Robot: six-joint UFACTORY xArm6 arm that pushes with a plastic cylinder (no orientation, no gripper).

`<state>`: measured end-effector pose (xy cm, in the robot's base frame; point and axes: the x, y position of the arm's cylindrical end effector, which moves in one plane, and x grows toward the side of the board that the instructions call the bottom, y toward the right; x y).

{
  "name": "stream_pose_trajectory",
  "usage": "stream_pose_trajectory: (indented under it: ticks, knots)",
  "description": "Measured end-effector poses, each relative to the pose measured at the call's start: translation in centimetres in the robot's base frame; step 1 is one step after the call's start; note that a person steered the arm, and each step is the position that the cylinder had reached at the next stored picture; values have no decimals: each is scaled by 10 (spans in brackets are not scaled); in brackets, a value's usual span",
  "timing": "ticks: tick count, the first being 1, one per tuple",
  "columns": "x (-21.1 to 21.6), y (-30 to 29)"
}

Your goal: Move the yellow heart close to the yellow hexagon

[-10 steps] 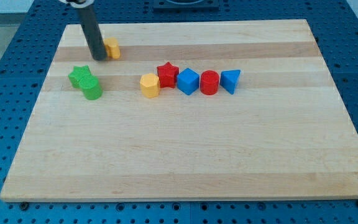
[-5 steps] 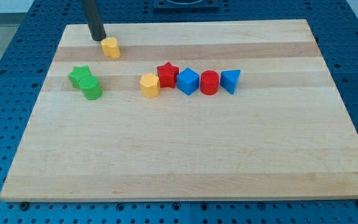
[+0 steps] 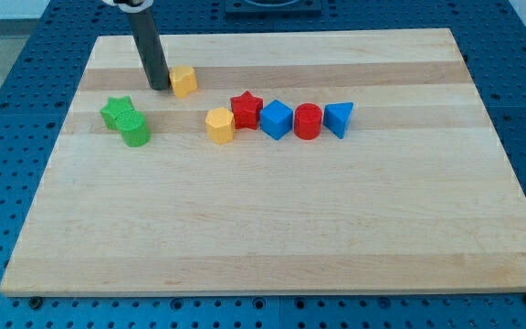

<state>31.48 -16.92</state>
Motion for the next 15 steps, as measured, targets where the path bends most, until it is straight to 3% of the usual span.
stream_pose_trajectory:
  ticks: [3,4,6,10,15]
  knots:
    - [1,4]
    - [-34,4]
    - [-41,18]
    - [42,40]
    - [40,41]
